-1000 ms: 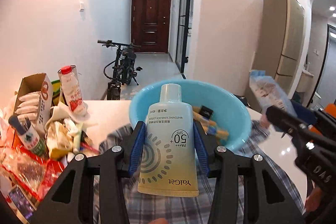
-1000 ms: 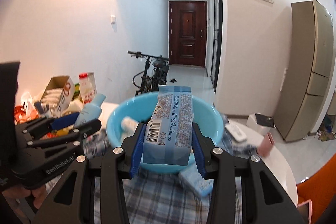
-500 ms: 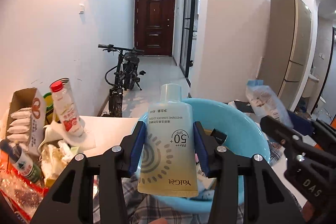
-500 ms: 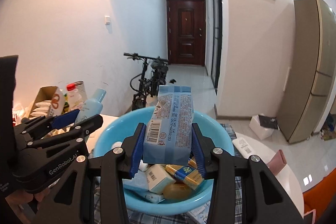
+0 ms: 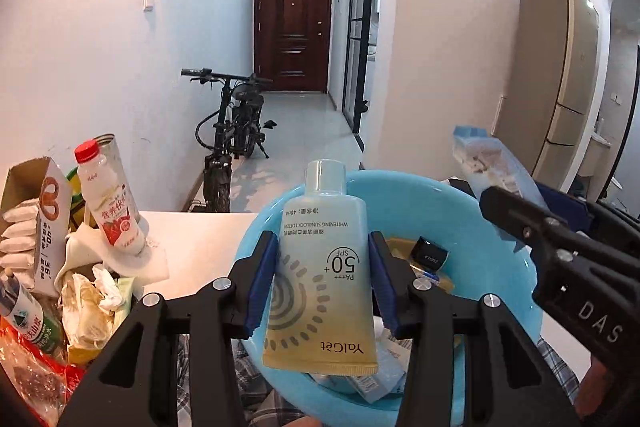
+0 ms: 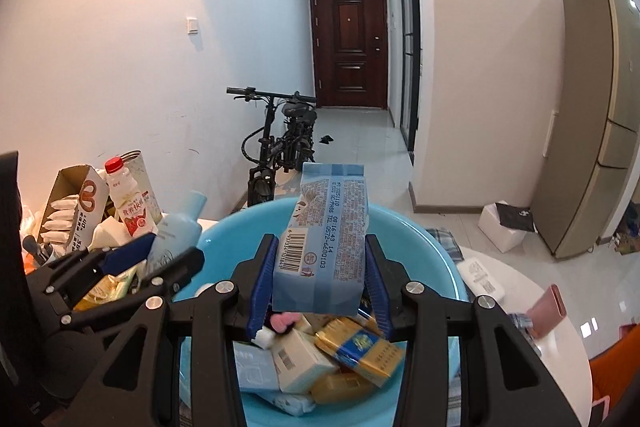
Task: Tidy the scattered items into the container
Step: 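Carry the wipes pack and sunscreen tube over the blue basin with both grippers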
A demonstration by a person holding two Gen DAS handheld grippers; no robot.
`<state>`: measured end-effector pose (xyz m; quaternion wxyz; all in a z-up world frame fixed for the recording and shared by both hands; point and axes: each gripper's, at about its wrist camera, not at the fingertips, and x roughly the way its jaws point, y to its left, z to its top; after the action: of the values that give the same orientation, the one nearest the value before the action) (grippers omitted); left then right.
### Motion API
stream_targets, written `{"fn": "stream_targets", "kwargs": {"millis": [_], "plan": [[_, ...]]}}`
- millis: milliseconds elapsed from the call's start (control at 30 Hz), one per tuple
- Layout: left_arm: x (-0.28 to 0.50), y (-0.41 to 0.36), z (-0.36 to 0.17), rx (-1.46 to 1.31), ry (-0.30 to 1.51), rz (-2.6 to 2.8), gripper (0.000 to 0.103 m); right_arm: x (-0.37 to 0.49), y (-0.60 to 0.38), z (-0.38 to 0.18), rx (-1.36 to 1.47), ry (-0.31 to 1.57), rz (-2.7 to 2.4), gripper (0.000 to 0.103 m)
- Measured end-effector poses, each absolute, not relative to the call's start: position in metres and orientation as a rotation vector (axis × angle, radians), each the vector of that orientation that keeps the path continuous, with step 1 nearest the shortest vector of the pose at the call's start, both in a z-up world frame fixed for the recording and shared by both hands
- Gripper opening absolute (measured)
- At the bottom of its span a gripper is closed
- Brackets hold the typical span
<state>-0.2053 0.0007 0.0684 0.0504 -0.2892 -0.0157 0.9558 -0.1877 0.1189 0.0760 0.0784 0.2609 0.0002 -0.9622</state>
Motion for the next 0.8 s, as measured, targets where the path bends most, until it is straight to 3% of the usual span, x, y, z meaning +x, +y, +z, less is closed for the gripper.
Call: {"fn": "stream_targets", "kwargs": {"millis": [800], "plan": [[-0.208, -0.010, 0.071, -0.873, -0.088, 2.887, 0.044, -0.178, 0.107, 0.083, 0.781, 0.129, -2.887, 0.044]]}}
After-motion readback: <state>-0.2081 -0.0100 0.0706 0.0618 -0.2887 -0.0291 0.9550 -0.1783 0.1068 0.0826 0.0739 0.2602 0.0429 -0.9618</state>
